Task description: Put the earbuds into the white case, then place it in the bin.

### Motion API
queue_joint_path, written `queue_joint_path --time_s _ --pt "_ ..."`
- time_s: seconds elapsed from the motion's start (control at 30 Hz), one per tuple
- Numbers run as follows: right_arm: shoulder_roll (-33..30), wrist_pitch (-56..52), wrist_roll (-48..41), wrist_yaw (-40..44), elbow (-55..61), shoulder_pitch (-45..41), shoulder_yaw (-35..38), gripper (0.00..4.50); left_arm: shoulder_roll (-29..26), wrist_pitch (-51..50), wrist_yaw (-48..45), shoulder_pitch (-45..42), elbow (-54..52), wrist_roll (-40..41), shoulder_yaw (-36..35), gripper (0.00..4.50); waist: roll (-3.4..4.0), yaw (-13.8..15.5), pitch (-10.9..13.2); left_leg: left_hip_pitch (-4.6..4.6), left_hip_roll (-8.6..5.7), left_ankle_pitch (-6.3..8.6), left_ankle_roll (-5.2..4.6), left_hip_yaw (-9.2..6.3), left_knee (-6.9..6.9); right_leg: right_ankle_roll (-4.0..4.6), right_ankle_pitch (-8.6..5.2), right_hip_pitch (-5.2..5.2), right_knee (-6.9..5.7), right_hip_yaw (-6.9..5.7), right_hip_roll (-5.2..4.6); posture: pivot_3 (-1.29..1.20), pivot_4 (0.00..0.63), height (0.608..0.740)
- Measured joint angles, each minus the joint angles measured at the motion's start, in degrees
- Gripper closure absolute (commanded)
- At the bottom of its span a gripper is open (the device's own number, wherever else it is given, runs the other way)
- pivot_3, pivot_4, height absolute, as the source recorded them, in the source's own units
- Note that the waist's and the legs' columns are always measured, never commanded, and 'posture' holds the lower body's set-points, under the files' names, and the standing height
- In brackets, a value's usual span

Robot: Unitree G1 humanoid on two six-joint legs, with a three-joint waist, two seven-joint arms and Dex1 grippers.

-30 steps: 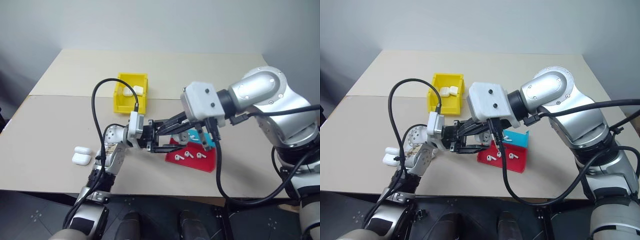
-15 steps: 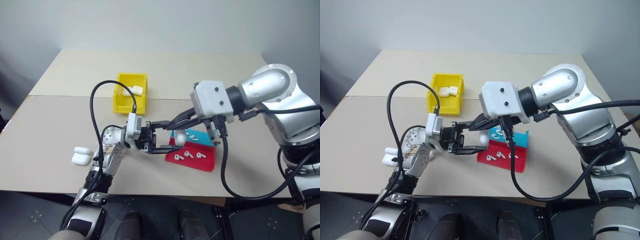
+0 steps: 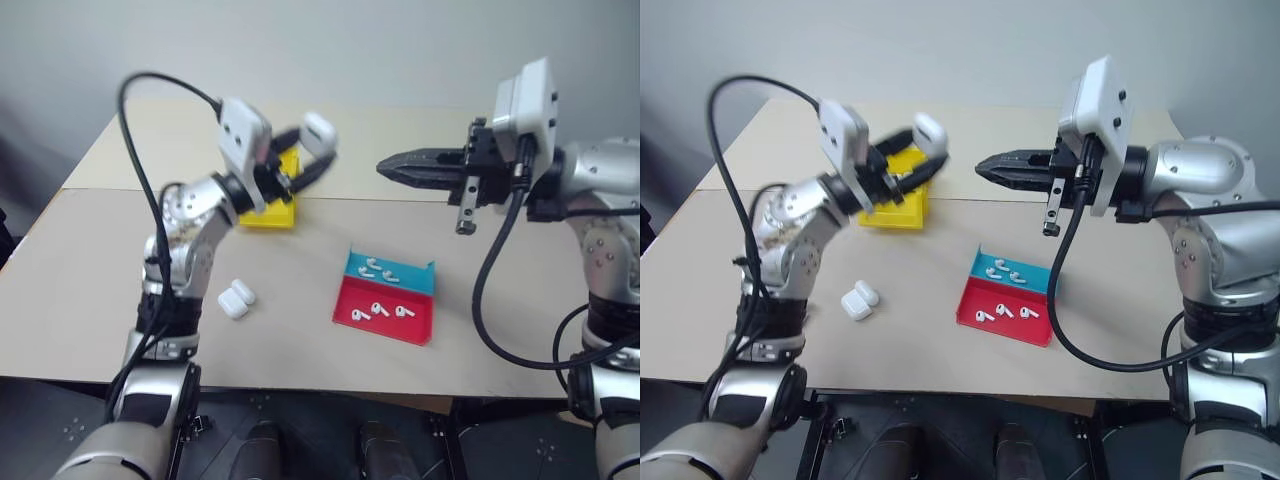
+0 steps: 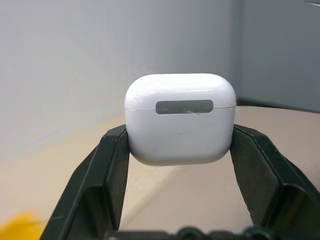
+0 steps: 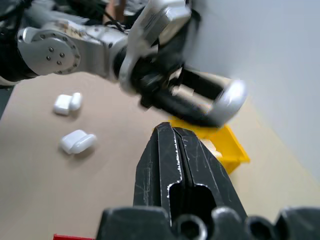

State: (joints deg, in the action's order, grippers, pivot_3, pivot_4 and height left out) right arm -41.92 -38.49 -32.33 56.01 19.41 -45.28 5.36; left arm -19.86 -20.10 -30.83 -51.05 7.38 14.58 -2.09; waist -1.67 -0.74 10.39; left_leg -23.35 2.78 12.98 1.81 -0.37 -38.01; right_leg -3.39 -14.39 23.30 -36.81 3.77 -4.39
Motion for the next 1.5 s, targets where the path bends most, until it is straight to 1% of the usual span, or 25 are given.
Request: queue_joint_path --time_s 0.13,0.23,0.4,0.47,0.57,0.6,0.67,0.73,0.87,0.97,1.03,1.1,1.13,1.2,1.27,1.33,1.4,1.5 --pt "0.2 -1.7 -0.4 -4.6 3.4 6.2 0.3 4.49 1.8 0.9 13.3 -2.2 11.5 -8.8 0.9 1.73 0.0 -0.2 0.0 -0.01 -0.01 0.0 0.0 0.01 0.01 0.0 0.0 0.06 -0.05 0.01 0.01 0.0 0.15 0.74" --pt "-0.4 -1.8 -0.2 -5.7 4.5 8.9 -0.2 4.49 2.5 -0.5 17.1 -2.7 18.4 -10.2 0.7 1.73 0.0 -0.2 0.0 -0.07 -0.02 -0.01 0.01 0.02 0.01 0.0 0.0 0.1 -0.04 0.01 0.0 0.0 0.15 0.74" --pt "-1.6 -3.1 0.7 -8.0 4.6 9.2 -0.4 4.49 4.4 -1.6 21.1 -4.7 26.1 -12.3 0.8 1.73 -0.02 0.0 0.0 -0.17 -0.02 -0.01 0.01 0.02 0.01 0.0 0.0 0.15 0.01 0.0 0.0 0.0 0.15 0.74" --pt "-1.6 -3.3 0.8 -8.6 4.7 9.2 -0.6 4.5 4.6 -1.2 21.3 -5.3 27.5 -12.2 0.5 1.0 -0.02 0.0 0.0 -0.18 -0.02 -0.01 0.02 0.01 0.01 0.0 0.0 0.16 0.01 0.0 0.0 0.0 0.15 0.74" --pt "-1.8 -3.3 0.9 -8.8 4.8 9.6 -0.6 4.5 4.6 1.0 21.5 -6.1 29.7 -12.3 0.2 0.14 -0.02 0.0 0.0 -0.18 -0.02 -0.01 0.02 0.02 0.01 -0.01 0.0 0.16 0.02 0.0 0.0 0.0 0.15 0.74" --pt "-1.9 -3.3 0.9 -8.8 4.8 9.8 -0.7 4.5 4.6 1.6 21.7 -6.4 30.3 -12.4 0.1 0.01 -0.02 0.0 0.0 -0.18 -0.02 -0.01 0.02 0.02 0.01 -0.01 0.01 0.16 0.01 0.0 0.0 0.0 0.15 0.74" --pt "-2.2 -3.3 1.5 -8.8 4.8 10.1 -1.5 4.5 4.6 3.1 21.9 -7.1 31.2 -12.4 -0.3 0.01 -0.02 -0.1 0.0 -0.17 -0.03 -0.01 0.02 0.02 0.01 -0.01 0.01 0.16 0.0 0.0 0.0 0.0 0.15 0.74" --pt "-2.3 -3.2 2.0 -8.8 4.8 10.3 -2.4 4.5 5.5 3.9 22.1 -7.6 31.4 -11.1 -2.1 0.01 -0.02 -0.1 0.0 -0.17 -0.03 -0.02 0.03 0.02 0.01 -0.01 0.01 0.16 -0.01 0.0 0.0 0.0 0.15 0.74" --pt "-2.3 -2.7 3.5 -8.8 4.8 10.3 -3.3 4.5 8.3 2.3 19.9 -8.6 30.8 -2.6 -9.3 0.01 -0.02 0.0 0.0 -0.18 -0.03 -0.02 0.03 0.02 0.01 -0.01 0.01 0.16 0.0 0.0 -0.01 0.0 0.15 0.74" --pt "-2.3 -2.0 4.2 -8.6 4.8 10.3 -4.2 4.5 8.5 -1.6 16.2 -7.6 26.2 1.5 -10.3 0.01 -0.02 -0.1 0.0 -0.19 -0.03 -0.02 0.03 0.01 0.01 -0.02 0.01 0.17 -0.01 0.0 -0.01 0.0 0.15 0.74" --pt "-2.3 -1.6 4.3 -8.5 4.7 10.5 -4.3 4.5 8.7 -2.8 10.2 -4.1 20.5 6.1 -11.0 0.01 -0.01 -0.4 0.0 -0.16 -0.02 -0.03 0.05 0.02 0.02 -0.01 0.01 0.16 -0.02 0.01 -0.01 0.0 0.15 0.74" --pt "-2.4 -1.5 4.4 -8.2 4.7 10.8 -4.3 4.5 7.7 -3.5 7.5 0.7 15.0 6.8 -9.9 0.01 -0.01 -0.6 0.0 -0.14 -0.01 -0.03 0.05 0.02 0.03 -0.01 0.01 0.17 -0.03 0.02 0.0 0.0 0.15 0.74" --pt "-3.2 -1.4 4.3 -7.6 4.8 11.4 -4.3 4.5 5.8 -3.9 6.0 3.8 11.3 6.2 -7.9 0.01 -0.01 -0.7 0.0 -0.13 -0.01 -0.03 0.05 0.02 0.03 -0.01 0.01 0.17 -0.06 0.02 0.0 0.0 0.15 0.74" --pt "-5.7 -1.4 4.1 -6.0 4.8 13.3 -3.5 4.5 2.3 -4.3 2.7 8.6 5.2 5.8 -6.2 0.01 -0.01 -0.5 0.0 -0.14 -0.01 -0.04 0.06 0.02 0.03 0.0 0.01 0.17 -0.07 0.03 -0.01 0.0 0.15 0.74" --pt "-10.0 -1.1 3.9 -3.1 4.8 16.6 -0.8 4.5 -1.7 -5.8 -0.9 13.6 -2.7 6.7 -5.7 0.01 -0.01 -0.3 0.0 -0.15 -0.01 -0.04 0.06 0.04 0.03 -0.01 0.01 0.17 -0.05 0.03 -0.03 0.0 0.15 0.74" --pt "-14.3 0.6 2.6 2.0 4.8 20.7 3.9 4.5 -7.4 -7.1 -5.5 18.9 -11.2 8.9 -5.8 0.01 -0.01 0.1 0.0 -0.14 0.0 -0.04 0.06 0.04 0.03 -0.01 0.01 0.16 -0.03 0.02 -0.03 0.0 0.15 0.74" --pt "-17.3 2.8 1.2 7.6 4.7 24.5 8.4 4.5 -12.3 -7.7 -9.4 23.3 -17.7 10.5 -6.3 0.01 -0.01 0.1 0.0 -0.11 0.01 -0.03 0.06 0.05 0.03 -0.01 0.01 0.1 0.04 0.02 -0.02 0.0 0.15 0.74" --pt "-20.9 7.3 -0.6 16.5 2.8 29.8 14.8 4.5 -20.0 -8.7 -15.2 29.5 -26.5 13.5 -8.8 0.01 -0.03 -0.1 0.0 0.19 0.04 -0.03 0.06 0.1 0.03 -0.01 0.0 -0.17 0.04 0.02 -0.01 0.0 0.15 0.74"
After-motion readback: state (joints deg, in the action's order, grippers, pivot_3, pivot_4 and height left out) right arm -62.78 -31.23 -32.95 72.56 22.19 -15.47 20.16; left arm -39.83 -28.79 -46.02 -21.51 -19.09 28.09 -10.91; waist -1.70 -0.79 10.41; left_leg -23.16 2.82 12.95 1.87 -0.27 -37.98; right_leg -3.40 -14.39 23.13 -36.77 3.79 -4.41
